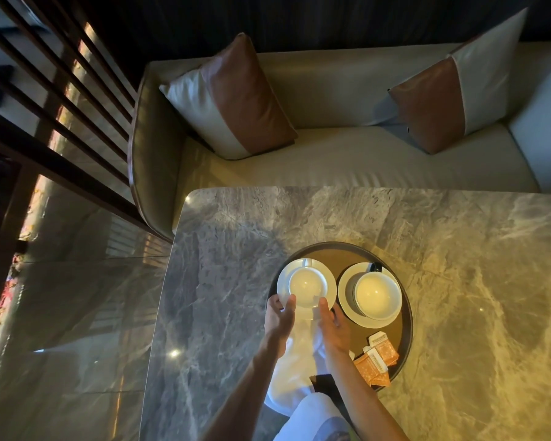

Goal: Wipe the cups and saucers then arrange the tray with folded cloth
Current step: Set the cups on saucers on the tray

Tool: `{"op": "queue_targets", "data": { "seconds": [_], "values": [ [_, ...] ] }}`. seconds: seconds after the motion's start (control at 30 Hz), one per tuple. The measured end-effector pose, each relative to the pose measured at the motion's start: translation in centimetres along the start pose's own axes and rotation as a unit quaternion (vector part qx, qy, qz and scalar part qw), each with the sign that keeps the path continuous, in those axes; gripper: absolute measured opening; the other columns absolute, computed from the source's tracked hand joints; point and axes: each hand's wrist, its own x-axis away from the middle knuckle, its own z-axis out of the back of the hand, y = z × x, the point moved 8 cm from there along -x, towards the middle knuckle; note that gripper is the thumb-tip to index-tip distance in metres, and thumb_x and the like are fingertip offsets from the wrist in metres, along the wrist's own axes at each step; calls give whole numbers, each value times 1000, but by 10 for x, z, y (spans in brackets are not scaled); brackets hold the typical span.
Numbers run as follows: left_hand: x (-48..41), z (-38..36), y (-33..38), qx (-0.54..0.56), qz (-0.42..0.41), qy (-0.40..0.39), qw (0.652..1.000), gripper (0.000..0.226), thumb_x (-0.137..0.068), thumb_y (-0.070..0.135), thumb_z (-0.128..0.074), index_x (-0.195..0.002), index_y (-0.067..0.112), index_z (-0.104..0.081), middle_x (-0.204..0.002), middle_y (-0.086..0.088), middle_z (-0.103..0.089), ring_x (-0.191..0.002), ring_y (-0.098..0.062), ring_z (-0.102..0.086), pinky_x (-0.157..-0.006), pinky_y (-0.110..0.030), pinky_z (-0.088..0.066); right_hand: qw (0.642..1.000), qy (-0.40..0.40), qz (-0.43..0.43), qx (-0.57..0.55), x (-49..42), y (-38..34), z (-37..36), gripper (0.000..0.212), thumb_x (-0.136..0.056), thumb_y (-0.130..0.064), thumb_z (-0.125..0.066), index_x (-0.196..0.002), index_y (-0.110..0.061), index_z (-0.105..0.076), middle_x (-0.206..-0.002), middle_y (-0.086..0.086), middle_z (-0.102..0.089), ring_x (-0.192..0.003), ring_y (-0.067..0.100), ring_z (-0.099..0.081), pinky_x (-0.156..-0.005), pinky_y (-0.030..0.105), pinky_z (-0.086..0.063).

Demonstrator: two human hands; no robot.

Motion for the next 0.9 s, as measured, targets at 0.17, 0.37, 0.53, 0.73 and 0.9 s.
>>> {"op": "queue_targets", "data": {
  "seconds": [0.17, 0.37, 0.53, 0.73, 0.9],
  "values": [
    [0, 0, 2, -6, -9, -14, 1000, 45, -93, 40, -55, -118, 2, -55, -98, -16, -58, -85, -18, -54, -62, -23, -44, 1000, 3, -2, -8, 0, 1, 0, 48, -87, -48, -65, -130, -29, -57, -133, 5, -62, -125, 30, -54, -112, 53, -38],
    [-3, -1, 0, -5, -4, -4, 1000, 50, -90, 42, -55, -121, 2, -54, -102, -21, -59, -91, -29, -59, -66, -33, -53, 1000, 9, -9, -18, -3, 2, 0, 52, -87, -47, -65, -135, -27, -55, -137, 6, -59, -128, 31, -52, -112, 53, -37],
    [-4, -1, -2, -18, 11, 2, 1000, 42, -96, 35, -54, -124, 3, -52, -122, -28, -58, -114, -41, -57, -89, -48, -55, 1000, 10, -9, -17, -7, 6, 1, 53, -86, -51, -65, -133, -29, -57, -135, 5, -61, -127, 31, -53, -112, 56, -37],
    [-2, -2, 0, -9, 14, -3, 1000, 43, -96, 33, -54, -125, 2, -51, -122, -30, -57, -115, -43, -56, -94, -51, -53, 1000, -4, -3, -14, -11, 7, -1, 48, -84, -53, -65, -128, -35, -57, -133, 4, -61, -127, 30, -53, -111, 57, -37],
    [4, -3, 2, 28, 4, -23, 999, 54, -90, 39, -58, -128, 1, -51, -124, -31, -57, -116, -43, -56, -95, -52, -52, 1000, -3, 17, 11, -13, 4, 1, 52, -88, -53, -61, -135, -32, -53, -129, 0, -61, -125, 28, -54, -111, 55, -38]
  ]
}}
